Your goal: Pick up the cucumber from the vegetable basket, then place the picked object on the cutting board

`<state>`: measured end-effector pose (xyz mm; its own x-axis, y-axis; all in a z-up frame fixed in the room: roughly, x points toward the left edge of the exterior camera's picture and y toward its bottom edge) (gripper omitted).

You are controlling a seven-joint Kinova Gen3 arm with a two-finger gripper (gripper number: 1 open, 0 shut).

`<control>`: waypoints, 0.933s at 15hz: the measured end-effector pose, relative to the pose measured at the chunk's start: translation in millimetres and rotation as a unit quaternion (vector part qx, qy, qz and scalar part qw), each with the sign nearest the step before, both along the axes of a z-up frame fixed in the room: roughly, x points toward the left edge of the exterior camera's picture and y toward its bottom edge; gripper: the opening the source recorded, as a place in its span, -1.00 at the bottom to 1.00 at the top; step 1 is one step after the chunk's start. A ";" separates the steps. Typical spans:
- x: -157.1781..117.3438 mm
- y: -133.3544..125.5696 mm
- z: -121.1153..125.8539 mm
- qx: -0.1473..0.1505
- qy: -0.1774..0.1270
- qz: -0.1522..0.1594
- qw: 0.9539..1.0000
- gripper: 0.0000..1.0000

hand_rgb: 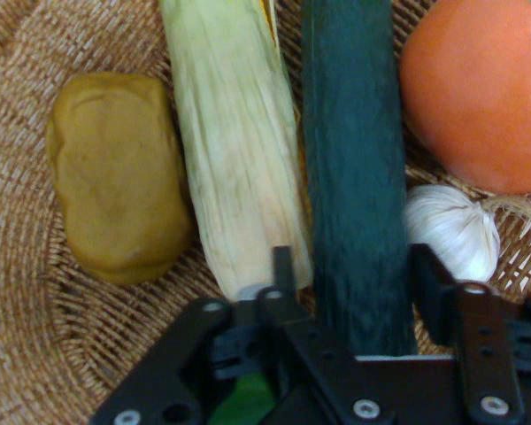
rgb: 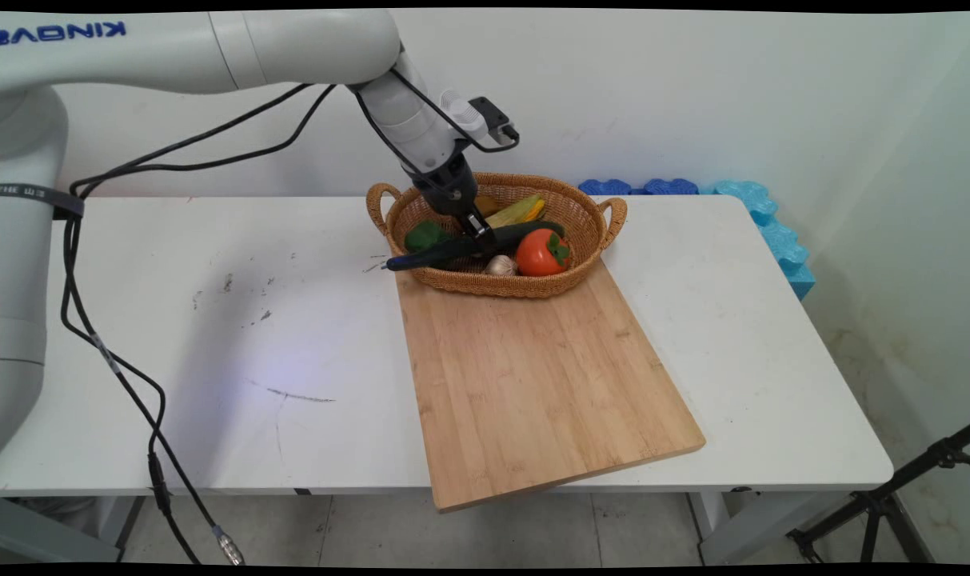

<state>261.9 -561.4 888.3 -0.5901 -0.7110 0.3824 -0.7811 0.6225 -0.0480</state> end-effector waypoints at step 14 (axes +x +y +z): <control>-8.4 -8.2 45.8 -0.033 0.018 -0.025 0.999 -1.00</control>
